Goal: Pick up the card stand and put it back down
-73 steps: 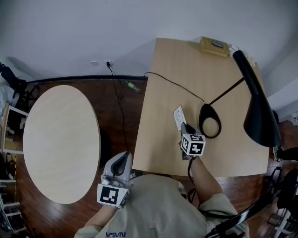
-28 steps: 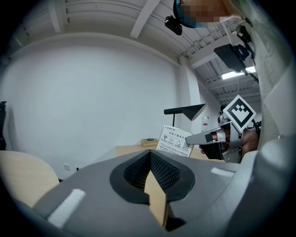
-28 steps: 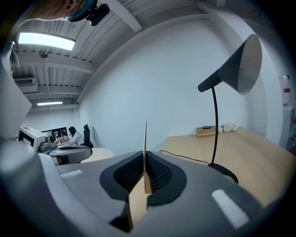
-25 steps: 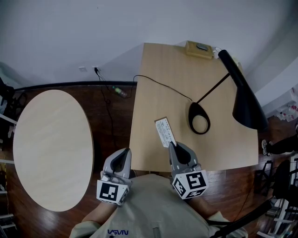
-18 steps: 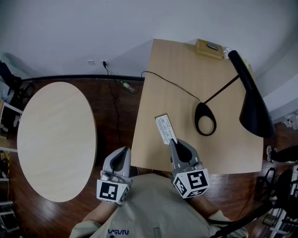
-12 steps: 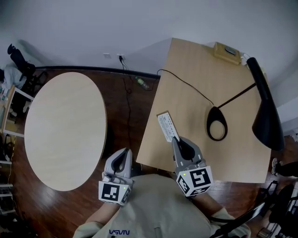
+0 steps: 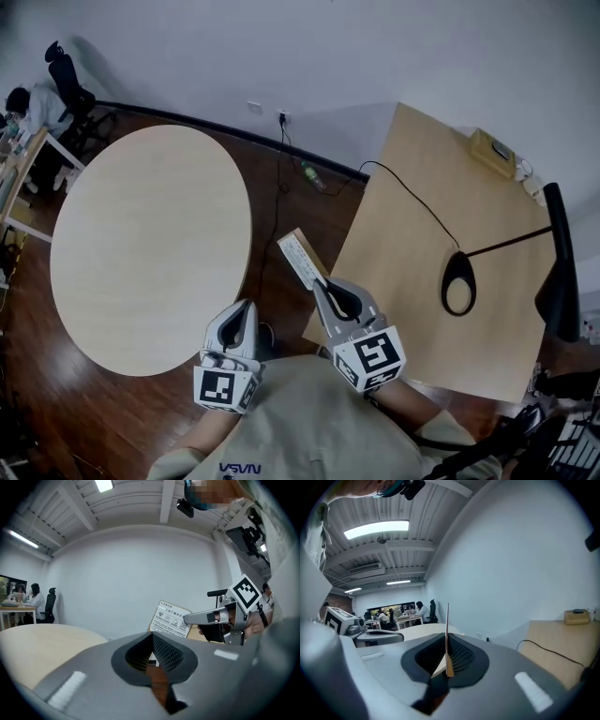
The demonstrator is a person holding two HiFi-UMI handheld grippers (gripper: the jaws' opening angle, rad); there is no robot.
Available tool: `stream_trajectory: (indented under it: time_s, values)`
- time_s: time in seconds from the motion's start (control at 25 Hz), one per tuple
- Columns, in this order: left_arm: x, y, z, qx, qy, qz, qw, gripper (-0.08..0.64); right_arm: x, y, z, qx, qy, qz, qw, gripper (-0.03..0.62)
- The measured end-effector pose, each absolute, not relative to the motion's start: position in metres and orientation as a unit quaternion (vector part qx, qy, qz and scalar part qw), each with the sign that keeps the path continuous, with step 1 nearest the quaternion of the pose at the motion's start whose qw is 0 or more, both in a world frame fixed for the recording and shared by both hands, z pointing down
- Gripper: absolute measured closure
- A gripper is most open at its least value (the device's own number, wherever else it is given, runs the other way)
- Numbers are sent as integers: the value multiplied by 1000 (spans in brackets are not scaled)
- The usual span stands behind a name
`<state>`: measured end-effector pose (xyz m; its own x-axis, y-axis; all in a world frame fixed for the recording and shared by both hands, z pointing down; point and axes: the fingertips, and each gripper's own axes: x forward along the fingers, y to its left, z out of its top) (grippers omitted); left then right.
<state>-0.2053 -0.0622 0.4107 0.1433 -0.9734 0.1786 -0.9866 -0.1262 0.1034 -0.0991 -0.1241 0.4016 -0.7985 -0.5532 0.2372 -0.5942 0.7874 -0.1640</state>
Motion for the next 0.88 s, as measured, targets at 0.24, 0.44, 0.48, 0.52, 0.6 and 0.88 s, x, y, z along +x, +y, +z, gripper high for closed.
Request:
stream_trajectory:
  time_s: [0.24,0.44,0.48,0.52,0.6,0.88]
  values:
    - [-290,-58,427,735,-669,24,112,557,-215,-120,422,236,-960,110,109,577]
    - [-349,-53,441,725,-677,27,124,557,-296,-119,460,198,-965,106,138,577]
    - [-361,-51,442,723,-679,26,125,557,-313,-118,470,189,-965,106,148,577]
    - [-372,-50,442,721,-681,26,125,557,-328,-116,481,181,-965,108,158,577]
    - [-391,-47,442,719,-683,28,125,557,-355,-113,506,168,-963,116,178,577]
    - [-433,-31,451,713,-687,43,132,557,-410,-101,585,139,-952,147,228,577]
